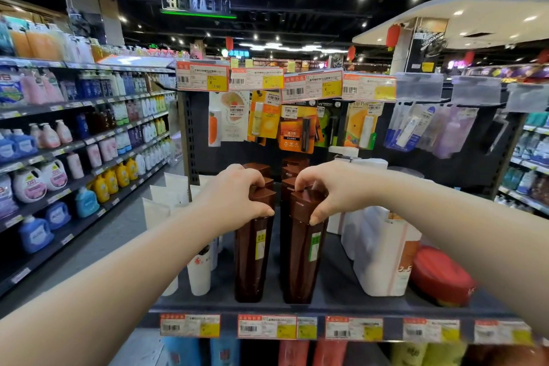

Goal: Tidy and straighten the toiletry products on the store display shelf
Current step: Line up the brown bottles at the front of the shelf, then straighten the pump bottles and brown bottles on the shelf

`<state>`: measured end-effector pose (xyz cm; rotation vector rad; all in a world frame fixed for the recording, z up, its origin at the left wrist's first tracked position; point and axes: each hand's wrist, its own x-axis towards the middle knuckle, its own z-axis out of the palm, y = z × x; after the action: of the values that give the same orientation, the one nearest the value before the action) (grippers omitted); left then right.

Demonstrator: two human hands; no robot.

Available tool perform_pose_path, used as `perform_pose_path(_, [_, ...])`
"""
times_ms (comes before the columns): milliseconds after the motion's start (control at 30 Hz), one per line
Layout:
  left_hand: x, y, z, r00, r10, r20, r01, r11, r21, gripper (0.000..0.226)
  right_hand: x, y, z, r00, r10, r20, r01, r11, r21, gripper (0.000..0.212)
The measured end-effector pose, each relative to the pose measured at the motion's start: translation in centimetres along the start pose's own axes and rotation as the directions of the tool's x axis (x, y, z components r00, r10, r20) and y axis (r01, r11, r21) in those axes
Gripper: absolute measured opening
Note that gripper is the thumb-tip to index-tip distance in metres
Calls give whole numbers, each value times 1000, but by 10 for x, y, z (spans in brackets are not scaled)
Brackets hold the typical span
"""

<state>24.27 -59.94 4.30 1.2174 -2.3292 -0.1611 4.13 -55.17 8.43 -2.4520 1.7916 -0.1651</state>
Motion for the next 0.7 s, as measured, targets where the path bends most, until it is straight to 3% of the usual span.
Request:
perform_pose_path(467, [-4, -3, -3, 999, -9, 48, 9, 1000, 13, 58, -2, -4, 3, 998, 62, 13, -62, 998, 31, 63])
perform_pose_path(567, [-7, -2, -6, 1000, 20, -15, -20, 1000, 12, 63, -14, -7, -8, 995, 93, -41, -92, 995, 36, 57])
perform_pose_path(700, [-13, 13, -14, 963, 146, -227, -156, 987, -27, 51, -41, -8, -22, 964, 208, -163, -196, 977, 87, 42])
